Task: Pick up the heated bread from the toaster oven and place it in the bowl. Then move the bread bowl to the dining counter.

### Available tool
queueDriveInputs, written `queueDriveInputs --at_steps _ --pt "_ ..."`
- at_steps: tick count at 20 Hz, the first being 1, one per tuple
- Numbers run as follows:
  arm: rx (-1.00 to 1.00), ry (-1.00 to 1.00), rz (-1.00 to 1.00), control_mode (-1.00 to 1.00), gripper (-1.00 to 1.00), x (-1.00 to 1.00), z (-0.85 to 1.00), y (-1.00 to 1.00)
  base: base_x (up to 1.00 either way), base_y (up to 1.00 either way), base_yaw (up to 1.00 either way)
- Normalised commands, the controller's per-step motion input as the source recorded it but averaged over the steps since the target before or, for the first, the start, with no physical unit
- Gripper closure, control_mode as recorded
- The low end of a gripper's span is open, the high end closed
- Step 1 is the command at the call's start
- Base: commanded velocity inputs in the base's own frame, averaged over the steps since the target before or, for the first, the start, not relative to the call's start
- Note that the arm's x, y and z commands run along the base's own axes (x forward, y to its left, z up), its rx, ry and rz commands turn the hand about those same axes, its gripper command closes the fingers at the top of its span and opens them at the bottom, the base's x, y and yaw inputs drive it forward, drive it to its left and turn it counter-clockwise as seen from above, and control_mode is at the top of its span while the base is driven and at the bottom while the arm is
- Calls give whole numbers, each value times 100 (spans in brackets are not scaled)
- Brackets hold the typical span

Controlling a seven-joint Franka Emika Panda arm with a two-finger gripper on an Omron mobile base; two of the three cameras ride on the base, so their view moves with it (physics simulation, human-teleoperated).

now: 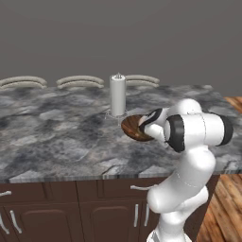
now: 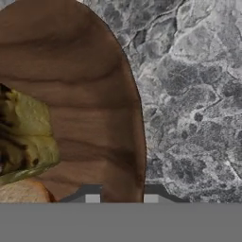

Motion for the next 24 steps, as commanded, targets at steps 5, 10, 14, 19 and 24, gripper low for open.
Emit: queueDriveInputs --at_steps 5,10,14,19,24 --pt "0 0 0 -100 -100 0 95 0 0 0 0" --pt "0 -6 0 -100 -100 -52 97 0 0 0 0" --pt "0 -20 0 -100 -100 -100 82 -6 0 0 0" --pt "0 -39 1 -100 -100 -100 43 -20 0 0 0" --pt "-3 -50 7 -100 -100 -100 14 -7 0 0 0"
